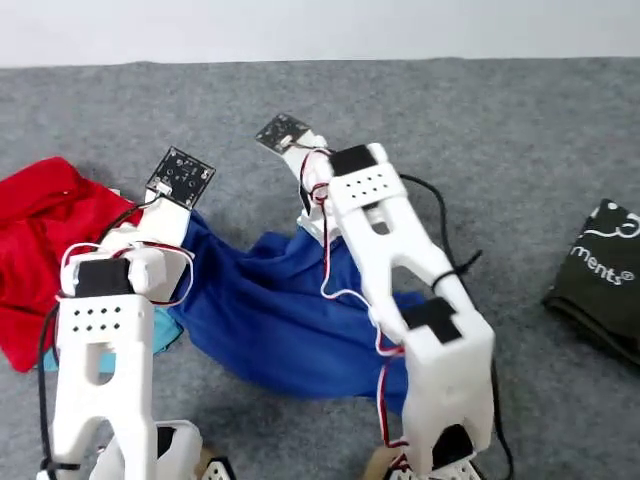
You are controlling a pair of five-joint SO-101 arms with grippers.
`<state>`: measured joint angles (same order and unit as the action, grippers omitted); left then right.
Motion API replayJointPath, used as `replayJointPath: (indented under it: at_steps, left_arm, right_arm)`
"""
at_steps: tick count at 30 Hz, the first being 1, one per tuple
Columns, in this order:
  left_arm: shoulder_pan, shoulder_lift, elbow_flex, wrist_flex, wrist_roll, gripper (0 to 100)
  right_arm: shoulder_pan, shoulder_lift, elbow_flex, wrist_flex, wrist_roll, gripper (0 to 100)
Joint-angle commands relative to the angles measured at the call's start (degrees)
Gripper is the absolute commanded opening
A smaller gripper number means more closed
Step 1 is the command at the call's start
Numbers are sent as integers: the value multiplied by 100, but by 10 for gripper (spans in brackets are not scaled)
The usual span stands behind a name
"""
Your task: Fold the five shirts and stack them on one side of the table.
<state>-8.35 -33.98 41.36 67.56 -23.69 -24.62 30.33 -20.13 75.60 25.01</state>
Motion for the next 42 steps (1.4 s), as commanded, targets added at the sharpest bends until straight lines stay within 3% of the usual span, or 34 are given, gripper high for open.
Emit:
replayJointPath:
  at_steps: [1, 11, 14, 18, 23, 32, 38, 42]
  left_arm:
    - [-18, -35, -22, -9, -35, 3]
    - [-18, -18, -22, -9, -35, 3]
    - [-18, -18, -22, -9, -35, 3]
    - [-18, -35, -48, -9, -35, 3]
    - [26, -44, -365, -9, -26, 3]
    - [246, -44, -1982, 26, -9, 3]
    - [905, -44, -3029, 26, 756, 3]
    - [1178, -44, -3793, 26, 809, 3]
  right_arm:
    - [-4, 541, -774, -13, -35, 295]
    - [22, 1956, -1943, 1138, -26, 288]
    - [22, 2237, -2338, 1560, -18, 206]
    - [119, 2369, -2971, 2044, 440, 0]
    - [532, 2352, -4105, 2721, 765, 13]
    - [1147, 778, -4615, 2712, 1073, 9]
    - [1305, -743, -4615, 2712, 1073, 9]
    - [1516, -1789, -4607, 2712, 1073, 9]
